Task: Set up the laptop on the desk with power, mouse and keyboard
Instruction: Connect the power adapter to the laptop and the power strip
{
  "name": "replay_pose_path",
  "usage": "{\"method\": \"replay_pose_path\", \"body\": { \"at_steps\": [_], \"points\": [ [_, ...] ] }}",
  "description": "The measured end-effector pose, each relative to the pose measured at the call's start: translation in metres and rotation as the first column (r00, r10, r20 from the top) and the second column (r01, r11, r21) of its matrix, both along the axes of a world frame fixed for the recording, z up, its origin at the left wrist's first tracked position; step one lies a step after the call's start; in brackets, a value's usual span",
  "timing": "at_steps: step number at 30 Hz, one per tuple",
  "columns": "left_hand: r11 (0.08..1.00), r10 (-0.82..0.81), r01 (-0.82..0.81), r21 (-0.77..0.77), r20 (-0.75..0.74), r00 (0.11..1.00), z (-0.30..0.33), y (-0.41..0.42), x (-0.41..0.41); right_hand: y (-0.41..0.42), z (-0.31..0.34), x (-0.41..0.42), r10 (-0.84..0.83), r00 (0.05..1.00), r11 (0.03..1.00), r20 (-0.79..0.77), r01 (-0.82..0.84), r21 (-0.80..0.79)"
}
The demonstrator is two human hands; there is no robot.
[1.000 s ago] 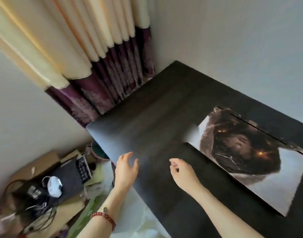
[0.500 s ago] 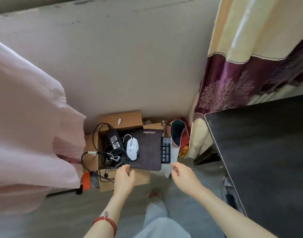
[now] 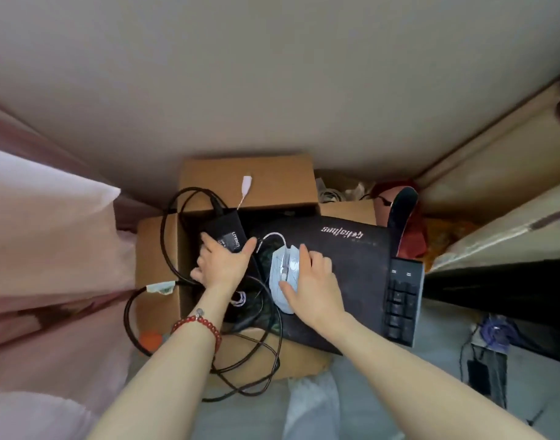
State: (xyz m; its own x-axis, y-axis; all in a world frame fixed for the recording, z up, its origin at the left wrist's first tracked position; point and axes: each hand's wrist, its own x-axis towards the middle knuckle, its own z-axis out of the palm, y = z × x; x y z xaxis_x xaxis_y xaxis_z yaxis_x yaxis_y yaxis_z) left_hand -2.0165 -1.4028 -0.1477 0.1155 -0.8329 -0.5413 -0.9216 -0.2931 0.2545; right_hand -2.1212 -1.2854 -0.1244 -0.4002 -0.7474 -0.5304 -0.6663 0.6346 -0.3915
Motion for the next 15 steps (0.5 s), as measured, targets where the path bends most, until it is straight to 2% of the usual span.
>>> {"method": "replay_pose_path", "body": {
  "at_steps": [5, 8, 12, 15],
  "points": [
    [0.999, 0.033, -0.032, -0.012, 0.059, 0.998, -0.017, -0.011, -0.006, -0.011, -0.02, 0.009, -0.002, 0.992, 1.0, -0.124, -0.001, -0.024],
    [0.999, 0.042, -0.045, 0.02, 0.095, 0.995, -0.02, -0.023, -0.011, -0.011, -0.022, 0.007, 0.012, 0.992, 1.0, -0.123, -0.013, -0.014],
    [0.985, 0.159, -0.156, 0.078, -0.034, 0.987, -0.02, -0.033, -0.012, -0.017, -0.019, 0.002, -0.01, 0.999, 1.0, -0.049, 0.01, 0.015],
    [0.983, 0.183, -0.181, 0.027, -0.138, 0.973, -0.006, -0.032, -0.006, -0.018, -0.016, -0.001, -0.007, 1.0, 0.999, 0.021, 0.006, 0.048]
  ]
}}
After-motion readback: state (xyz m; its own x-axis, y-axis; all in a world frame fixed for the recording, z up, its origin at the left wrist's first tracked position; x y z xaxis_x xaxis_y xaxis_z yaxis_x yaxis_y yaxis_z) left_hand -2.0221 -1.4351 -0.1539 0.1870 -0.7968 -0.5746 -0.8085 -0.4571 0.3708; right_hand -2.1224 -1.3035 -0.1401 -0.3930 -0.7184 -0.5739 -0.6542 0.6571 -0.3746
